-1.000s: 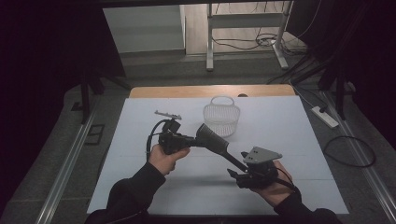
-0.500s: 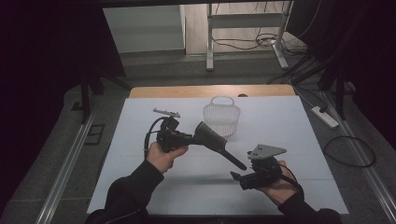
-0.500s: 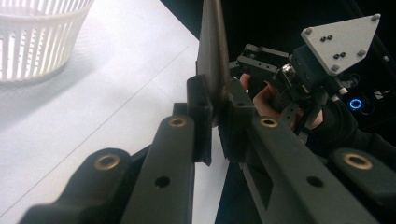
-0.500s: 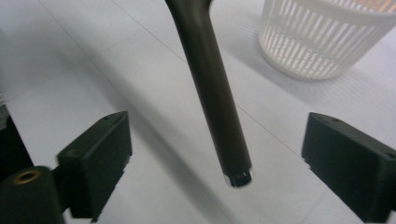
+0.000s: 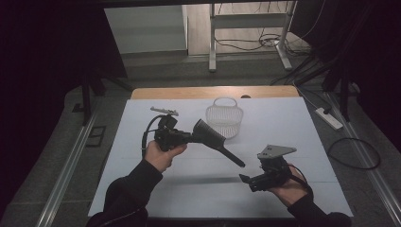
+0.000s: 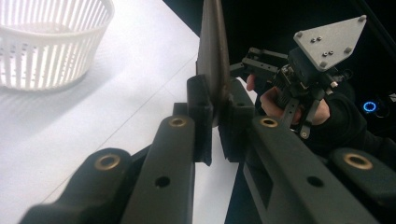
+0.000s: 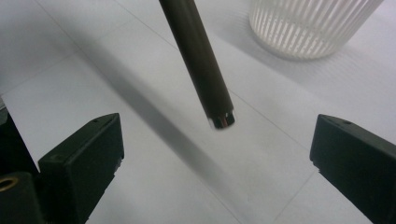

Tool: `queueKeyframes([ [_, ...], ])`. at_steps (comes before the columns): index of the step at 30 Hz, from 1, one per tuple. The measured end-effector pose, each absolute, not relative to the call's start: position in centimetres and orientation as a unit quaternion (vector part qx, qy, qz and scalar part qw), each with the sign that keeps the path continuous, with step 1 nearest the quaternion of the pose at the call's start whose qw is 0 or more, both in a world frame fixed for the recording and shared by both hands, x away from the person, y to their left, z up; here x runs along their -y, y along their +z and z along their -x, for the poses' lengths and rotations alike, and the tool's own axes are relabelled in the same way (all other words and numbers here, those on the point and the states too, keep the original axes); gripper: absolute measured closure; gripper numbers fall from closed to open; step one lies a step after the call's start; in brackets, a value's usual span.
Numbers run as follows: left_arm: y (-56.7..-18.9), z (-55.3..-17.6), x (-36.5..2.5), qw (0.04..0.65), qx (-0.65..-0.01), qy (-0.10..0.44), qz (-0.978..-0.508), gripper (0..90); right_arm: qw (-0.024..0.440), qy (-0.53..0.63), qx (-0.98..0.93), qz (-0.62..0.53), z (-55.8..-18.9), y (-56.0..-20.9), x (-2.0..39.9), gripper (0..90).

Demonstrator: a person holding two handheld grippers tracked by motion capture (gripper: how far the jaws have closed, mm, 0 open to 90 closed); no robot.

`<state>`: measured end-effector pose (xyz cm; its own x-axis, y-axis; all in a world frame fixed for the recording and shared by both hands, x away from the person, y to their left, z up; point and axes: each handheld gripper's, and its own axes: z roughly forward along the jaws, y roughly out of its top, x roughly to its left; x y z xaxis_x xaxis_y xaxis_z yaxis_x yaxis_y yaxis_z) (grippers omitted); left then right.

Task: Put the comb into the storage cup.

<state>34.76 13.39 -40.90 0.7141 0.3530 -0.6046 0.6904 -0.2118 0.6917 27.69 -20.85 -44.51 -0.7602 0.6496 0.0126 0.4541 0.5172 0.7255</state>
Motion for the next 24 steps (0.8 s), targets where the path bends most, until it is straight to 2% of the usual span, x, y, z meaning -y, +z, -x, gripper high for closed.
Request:
queueKeyframes([
  [24,-38.1,-37.3,-15.7,0.525,-0.369,-0.112,-0.759,83.5,0.134,0.348,-0.859,-0.35,-27.8,-45.3,24.2,0.0],
])
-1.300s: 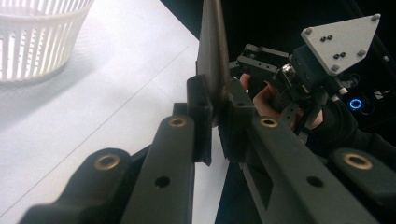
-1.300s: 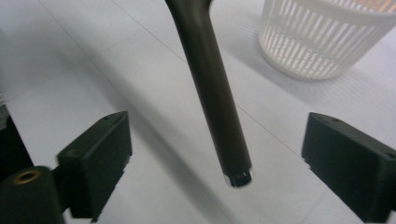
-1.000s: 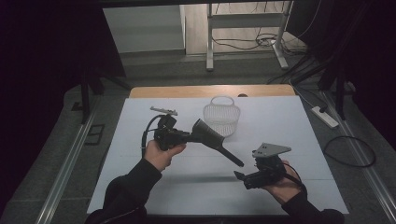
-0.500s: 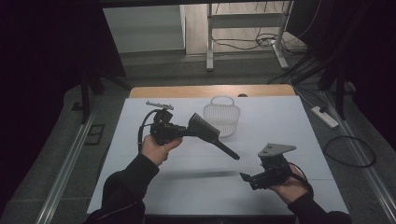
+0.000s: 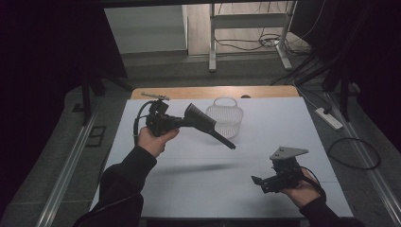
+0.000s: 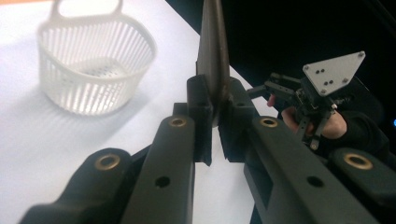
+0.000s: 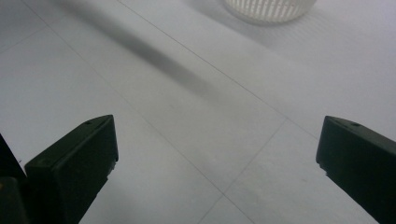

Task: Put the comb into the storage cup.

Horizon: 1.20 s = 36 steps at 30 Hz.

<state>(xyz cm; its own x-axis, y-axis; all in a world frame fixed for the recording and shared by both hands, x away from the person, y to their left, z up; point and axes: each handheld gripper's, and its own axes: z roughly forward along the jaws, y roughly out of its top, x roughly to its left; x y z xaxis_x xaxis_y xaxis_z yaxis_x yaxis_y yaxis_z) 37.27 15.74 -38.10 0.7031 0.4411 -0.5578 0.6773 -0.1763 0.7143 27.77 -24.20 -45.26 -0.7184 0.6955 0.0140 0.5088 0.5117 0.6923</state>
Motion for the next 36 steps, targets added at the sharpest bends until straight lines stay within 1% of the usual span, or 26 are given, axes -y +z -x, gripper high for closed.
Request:
queueKeyframes([
  [16,-35.7,-39.2,-16.5,0.529,-0.379,-0.083,-0.755,83.5,0.146,0.344,-0.848,-0.376,-27.1,-45.4,26.0,0.0],
  [36,-35.0,-41.5,-16.7,0.53,-0.397,-0.06,-0.747,83.5,0.146,0.342,-0.837,-0.401,-26.1,-45.4,27.8,0.0],
])
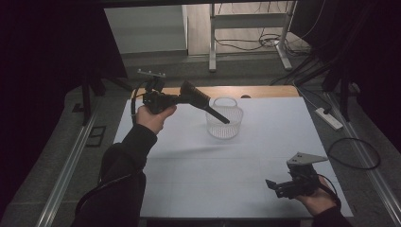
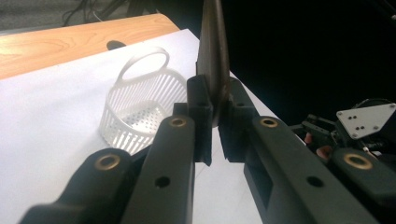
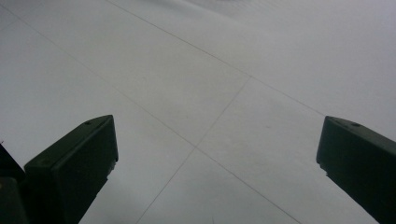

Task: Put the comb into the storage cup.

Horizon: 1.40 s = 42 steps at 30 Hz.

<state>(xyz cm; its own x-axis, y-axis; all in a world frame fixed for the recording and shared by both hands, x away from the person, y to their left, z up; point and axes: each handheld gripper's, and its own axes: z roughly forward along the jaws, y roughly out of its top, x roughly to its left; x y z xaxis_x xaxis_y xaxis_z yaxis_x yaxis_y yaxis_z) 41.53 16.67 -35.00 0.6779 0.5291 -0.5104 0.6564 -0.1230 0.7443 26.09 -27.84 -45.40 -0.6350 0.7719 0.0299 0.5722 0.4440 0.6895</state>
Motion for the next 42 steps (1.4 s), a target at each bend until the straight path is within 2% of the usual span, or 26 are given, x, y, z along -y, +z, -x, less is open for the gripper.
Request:
queueKeyframes([
  [18,-35.3,-43.1,-16.2,0.526,-0.405,-0.049,-0.746,83.5,0.133,0.343,-0.827,-0.425,-25.4,-45.1,29.2,0.0],
  [42,-36.1,-44.8,-13.8,0.508,-0.405,-0.033,-0.76,83.5,0.139,0.342,-0.813,-0.45,-24.5,-44.8,30.6,0.0],
])
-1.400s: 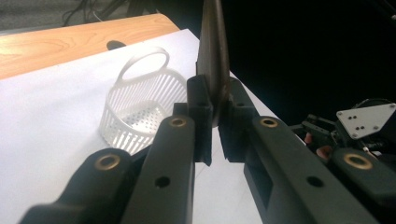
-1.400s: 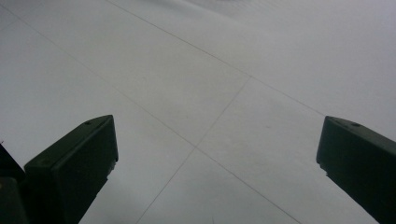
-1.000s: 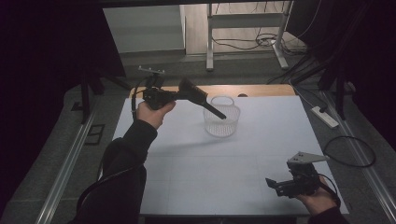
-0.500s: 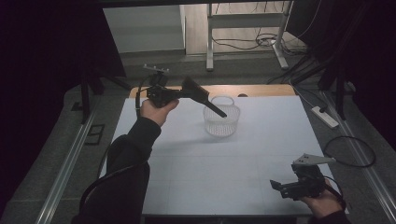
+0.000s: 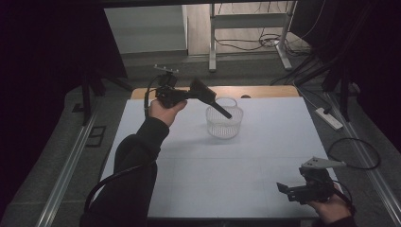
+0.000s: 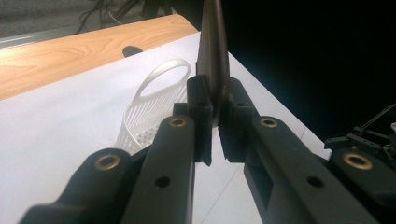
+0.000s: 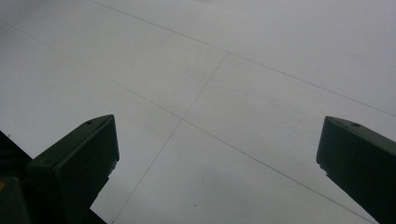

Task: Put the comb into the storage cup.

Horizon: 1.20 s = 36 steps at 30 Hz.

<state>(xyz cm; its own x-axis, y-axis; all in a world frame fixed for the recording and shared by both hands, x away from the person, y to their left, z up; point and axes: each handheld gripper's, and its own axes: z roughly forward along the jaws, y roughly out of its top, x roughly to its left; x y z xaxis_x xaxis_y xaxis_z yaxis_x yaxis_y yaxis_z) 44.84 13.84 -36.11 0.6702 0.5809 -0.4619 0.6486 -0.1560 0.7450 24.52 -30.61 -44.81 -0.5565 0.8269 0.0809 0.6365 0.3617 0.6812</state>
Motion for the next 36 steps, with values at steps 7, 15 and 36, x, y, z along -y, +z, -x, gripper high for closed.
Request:
queueKeyframes([
  [7,-36.7,-45.2,-13.3,0.506,-0.407,-0.032,-0.76,83.5,0.149,0.338,-0.813,-0.449,-24.1,-44.7,30.9,0.0],
  [15,-37.4,-45.7,-12.4,0.501,-0.41,-0.029,-0.762,83.5,0.15,0.339,-0.811,-0.452,-24.0,-44.6,31.2,0.0],
  [36,-39.9,-46.6,-10.0,0.489,-0.415,-0.028,-0.767,83.4,0.146,0.329,-0.816,-0.452,-24.1,-44.7,31.0,0.0],
])
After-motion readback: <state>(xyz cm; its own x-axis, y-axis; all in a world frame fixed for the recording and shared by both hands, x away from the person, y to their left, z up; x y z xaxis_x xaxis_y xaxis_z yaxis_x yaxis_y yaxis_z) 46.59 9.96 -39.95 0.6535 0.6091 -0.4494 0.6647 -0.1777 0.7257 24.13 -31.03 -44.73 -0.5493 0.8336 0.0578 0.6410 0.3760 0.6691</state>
